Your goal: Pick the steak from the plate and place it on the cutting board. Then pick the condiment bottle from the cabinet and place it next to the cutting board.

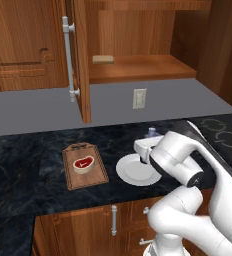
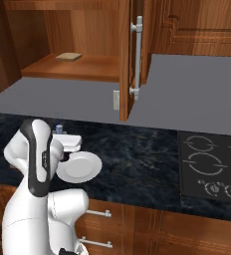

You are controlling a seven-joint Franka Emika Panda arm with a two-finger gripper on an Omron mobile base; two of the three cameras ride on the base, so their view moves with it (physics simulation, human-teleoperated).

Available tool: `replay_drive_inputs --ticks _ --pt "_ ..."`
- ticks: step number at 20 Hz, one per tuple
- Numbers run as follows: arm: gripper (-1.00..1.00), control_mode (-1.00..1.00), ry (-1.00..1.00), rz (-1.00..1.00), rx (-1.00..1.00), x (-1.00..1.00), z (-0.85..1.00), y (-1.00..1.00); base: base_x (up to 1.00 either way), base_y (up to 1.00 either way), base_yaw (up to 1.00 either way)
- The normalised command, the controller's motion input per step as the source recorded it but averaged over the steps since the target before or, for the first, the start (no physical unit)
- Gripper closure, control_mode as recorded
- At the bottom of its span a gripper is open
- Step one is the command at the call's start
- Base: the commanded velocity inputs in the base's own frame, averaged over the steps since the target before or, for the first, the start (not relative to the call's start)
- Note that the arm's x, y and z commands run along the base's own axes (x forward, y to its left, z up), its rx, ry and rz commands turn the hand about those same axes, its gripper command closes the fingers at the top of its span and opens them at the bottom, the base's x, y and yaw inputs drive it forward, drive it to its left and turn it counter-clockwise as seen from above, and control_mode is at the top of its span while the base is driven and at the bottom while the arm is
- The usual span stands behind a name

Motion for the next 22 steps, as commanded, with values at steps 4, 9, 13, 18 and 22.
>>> replay_drive_inputs --ticks 4,9,13,18,22 --pt "1.0 -1.0 -0.04 0.0 0.04 0.0 -0.24 0.16 0.0 0.0 0.0" --pt "1.0 -1.0 -0.02 0.0 0.05 0.0 -0.18 0.19 0.0 0.0 0.0" --pt "1.0 -1.0 0.0 0.0 0.05 0.0 -0.09 0.2 0.0 0.0 0.0" --pt "1.0 -1.0 0.0 0.0 0.05 0.0 -0.02 0.2 0.0 0.0 0.0" --pt "1.0 -1.0 0.01 0.0 0.05 0.0 0.0 0.2 0.0 0.0 0.0"
